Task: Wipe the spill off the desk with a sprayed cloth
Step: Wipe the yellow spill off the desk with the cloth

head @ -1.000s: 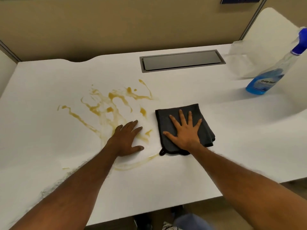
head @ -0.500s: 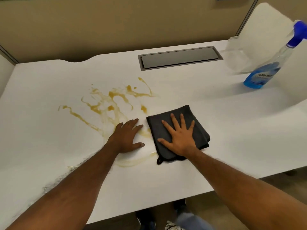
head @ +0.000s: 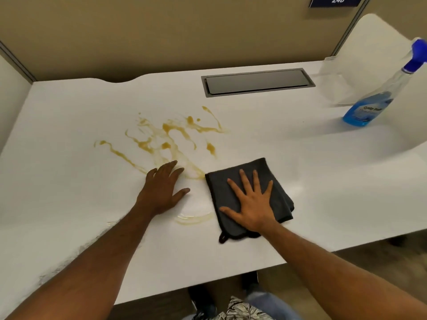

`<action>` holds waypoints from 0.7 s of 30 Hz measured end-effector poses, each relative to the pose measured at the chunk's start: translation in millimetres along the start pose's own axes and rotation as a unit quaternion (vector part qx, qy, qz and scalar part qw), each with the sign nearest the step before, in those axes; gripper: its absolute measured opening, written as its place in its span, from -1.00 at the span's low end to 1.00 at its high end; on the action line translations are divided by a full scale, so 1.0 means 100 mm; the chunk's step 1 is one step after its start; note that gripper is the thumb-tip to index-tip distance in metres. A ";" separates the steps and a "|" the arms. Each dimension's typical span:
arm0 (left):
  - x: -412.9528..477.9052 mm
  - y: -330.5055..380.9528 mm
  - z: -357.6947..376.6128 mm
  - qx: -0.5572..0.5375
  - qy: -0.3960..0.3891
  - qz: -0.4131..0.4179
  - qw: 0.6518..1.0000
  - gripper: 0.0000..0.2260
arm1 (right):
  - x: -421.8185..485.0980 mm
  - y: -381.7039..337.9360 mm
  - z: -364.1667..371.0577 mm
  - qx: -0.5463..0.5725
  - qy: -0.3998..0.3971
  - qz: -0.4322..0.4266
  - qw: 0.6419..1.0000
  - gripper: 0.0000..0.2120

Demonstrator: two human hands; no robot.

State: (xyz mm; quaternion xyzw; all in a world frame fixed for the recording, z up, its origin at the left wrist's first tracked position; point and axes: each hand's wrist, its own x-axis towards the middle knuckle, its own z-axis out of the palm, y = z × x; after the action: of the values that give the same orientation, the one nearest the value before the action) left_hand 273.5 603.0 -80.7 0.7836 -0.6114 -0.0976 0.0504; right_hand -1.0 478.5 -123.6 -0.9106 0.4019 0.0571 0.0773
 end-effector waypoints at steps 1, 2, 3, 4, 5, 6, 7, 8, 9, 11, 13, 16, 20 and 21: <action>-0.07 -0.11 -0.03 -0.006 0.012 -0.015 1.000 -0.21 | -0.06 0.03 0.03 0.001 0.009 -0.023 1.000 -0.19; -0.16 -0.22 -0.05 -0.009 0.019 -0.030 0.999 -0.17 | -0.11 0.09 0.02 0.002 0.015 -0.034 0.999 -0.21; -0.26 -0.34 -0.06 -0.007 0.021 -0.045 0.999 -0.12 | -0.12 0.14 -0.01 0.001 0.019 -0.033 0.999 -0.22; -0.36 -0.46 -0.07 -0.002 0.022 -0.061 0.998 -0.09 | -0.10 0.16 -0.03 0.000 0.018 -0.020 1.000 -0.22; -0.45 -0.58 -0.07 0.000 0.023 -0.078 0.997 -0.07 | -0.05 0.14 -0.07 0.002 0.013 0.005 1.000 -0.21; -0.54 -0.68 -0.07 0.001 0.026 -0.095 0.995 -0.08 | 0.01 0.08 -0.09 0.006 0.008 0.034 0.999 -0.19; -0.61 -0.78 -0.06 -0.001 0.031 -0.114 0.993 -0.12 | 0.06 -0.03 -0.10 0.012 0.006 0.062 0.998 -0.18; -0.68 -0.87 -0.05 -0.007 0.034 -0.133 0.990 -0.16 | 0.11 -0.17 -0.10 0.016 0.005 0.079 0.997 -0.16; -0.74 -0.94 -0.05 -0.014 0.034 -0.150 0.988 -0.19 | 0.13 -0.31 -0.10 0.015 0.001 0.080 0.997 -0.15; -0.86 -1.07 -0.04 -0.022 0.031 -0.168 0.985 -0.22 | 0.10 -0.47 -0.06 0.006 -0.012 0.032 0.999 -0.15; -0.92 -1.18 -0.01 -0.023 0.039 -0.166 0.985 -0.23 | 0.00 -0.38 -0.03 -0.005 -0.009 -0.034 0.999 -0.19; -0.96 -1.22 0.05 -0.020 0.048 -0.147 0.988 -0.28 | -0.02 -0.15 -0.09 -0.008 -0.009 -0.061 0.998 -0.21; -0.98 -1.26 0.10 -0.018 0.053 -0.147 0.988 -0.29 | 0.21 -0.49 -0.12 0.003 -0.016 0.044 0.999 -0.12; -0.98 -1.27 0.10 -0.016 0.051 -0.148 0.988 -0.29 | 0.22 -0.62 -0.10 0.004 -0.019 0.041 0.999 -0.11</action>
State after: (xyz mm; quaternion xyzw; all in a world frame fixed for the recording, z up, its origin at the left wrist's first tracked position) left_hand 369.3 729.8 -107.2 0.8686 -0.4836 -0.0733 0.0792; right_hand 60.2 502.1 -111.5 -0.8919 0.4374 0.0756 0.0860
